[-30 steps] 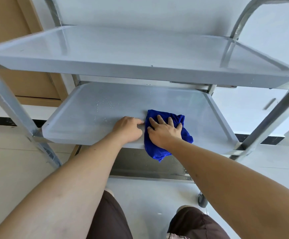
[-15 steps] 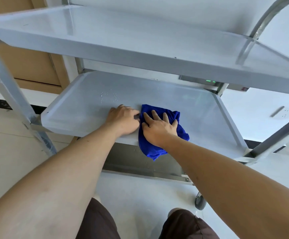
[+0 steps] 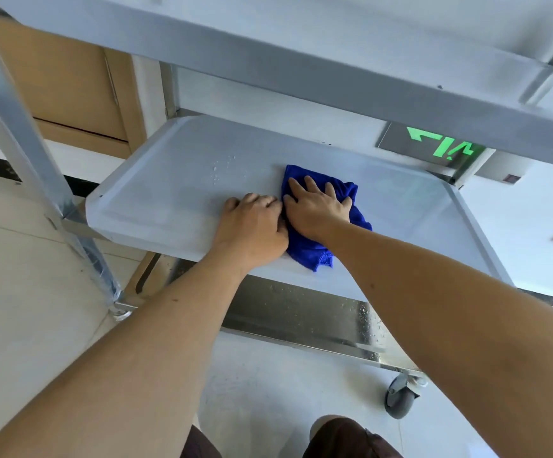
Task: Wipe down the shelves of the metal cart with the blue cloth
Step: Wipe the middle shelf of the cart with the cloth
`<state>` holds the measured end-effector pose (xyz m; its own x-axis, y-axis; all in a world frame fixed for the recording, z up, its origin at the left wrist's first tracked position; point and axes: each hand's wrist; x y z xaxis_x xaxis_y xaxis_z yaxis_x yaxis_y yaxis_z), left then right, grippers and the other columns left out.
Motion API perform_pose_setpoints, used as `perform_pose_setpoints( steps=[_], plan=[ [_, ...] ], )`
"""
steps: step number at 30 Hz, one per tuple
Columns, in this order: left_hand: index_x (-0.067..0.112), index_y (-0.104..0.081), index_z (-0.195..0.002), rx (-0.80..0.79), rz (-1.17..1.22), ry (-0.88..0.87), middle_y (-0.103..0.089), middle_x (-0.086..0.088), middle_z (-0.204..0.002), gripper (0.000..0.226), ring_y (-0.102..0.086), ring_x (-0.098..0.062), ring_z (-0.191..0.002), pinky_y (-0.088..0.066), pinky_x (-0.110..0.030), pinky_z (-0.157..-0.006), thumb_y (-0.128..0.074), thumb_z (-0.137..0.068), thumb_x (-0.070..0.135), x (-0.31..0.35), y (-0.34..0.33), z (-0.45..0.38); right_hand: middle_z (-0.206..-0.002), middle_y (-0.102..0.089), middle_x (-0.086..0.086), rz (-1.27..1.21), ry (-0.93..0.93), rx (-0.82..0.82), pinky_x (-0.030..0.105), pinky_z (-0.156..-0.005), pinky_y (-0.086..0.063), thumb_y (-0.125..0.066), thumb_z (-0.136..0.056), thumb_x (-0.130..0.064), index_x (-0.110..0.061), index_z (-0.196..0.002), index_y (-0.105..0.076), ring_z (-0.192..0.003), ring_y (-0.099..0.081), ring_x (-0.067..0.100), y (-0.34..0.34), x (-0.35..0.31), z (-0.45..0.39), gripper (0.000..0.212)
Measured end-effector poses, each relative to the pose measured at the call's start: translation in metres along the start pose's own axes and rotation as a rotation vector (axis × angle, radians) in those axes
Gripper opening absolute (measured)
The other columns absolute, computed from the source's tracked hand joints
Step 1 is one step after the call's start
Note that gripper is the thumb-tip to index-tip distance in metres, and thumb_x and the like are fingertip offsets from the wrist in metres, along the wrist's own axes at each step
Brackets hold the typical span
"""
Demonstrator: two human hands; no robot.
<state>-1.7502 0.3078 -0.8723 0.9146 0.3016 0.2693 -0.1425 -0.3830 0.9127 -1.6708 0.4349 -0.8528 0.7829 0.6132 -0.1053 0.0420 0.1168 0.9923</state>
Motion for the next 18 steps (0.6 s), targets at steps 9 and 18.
perform_pose_setpoints(
  steps=[9,18],
  plan=[
    [0.021,-0.062,-0.113,0.023,-0.033,0.005,-0.065,0.004,-0.115,0.041,-0.054,-0.02,-0.112,-0.039,-0.044,-0.098,-0.037,-0.089,0.043,-0.002,0.0,0.0,-0.166,-0.014,-0.008,0.004,-0.073,0.006,0.067,-0.111,-0.01,-0.02,-0.098,-0.052,-0.044,-0.154,-0.019,-0.15,-0.011,0.031,0.007,-0.006,-0.071,0.056],
    [0.019,-0.066,-0.101,0.086,-0.024,0.051,-0.068,0.003,-0.099,0.04,-0.057,-0.021,-0.101,-0.041,-0.045,-0.091,-0.04,-0.088,0.047,0.003,-0.003,-0.005,-0.166,-0.014,-0.006,-0.013,-0.098,0.012,0.07,-0.111,-0.008,-0.02,-0.099,-0.053,-0.042,-0.155,-0.019,-0.15,-0.012,0.033,0.013,-0.007,-0.124,0.057]
  ],
)
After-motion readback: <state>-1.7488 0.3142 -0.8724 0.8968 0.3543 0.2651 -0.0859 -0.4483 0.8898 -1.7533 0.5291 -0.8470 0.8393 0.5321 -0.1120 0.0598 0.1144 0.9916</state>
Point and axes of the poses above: each hand's wrist, its own z-axis away from the middle knuckle, its own y-axis out of the back of the hand, x = y × z
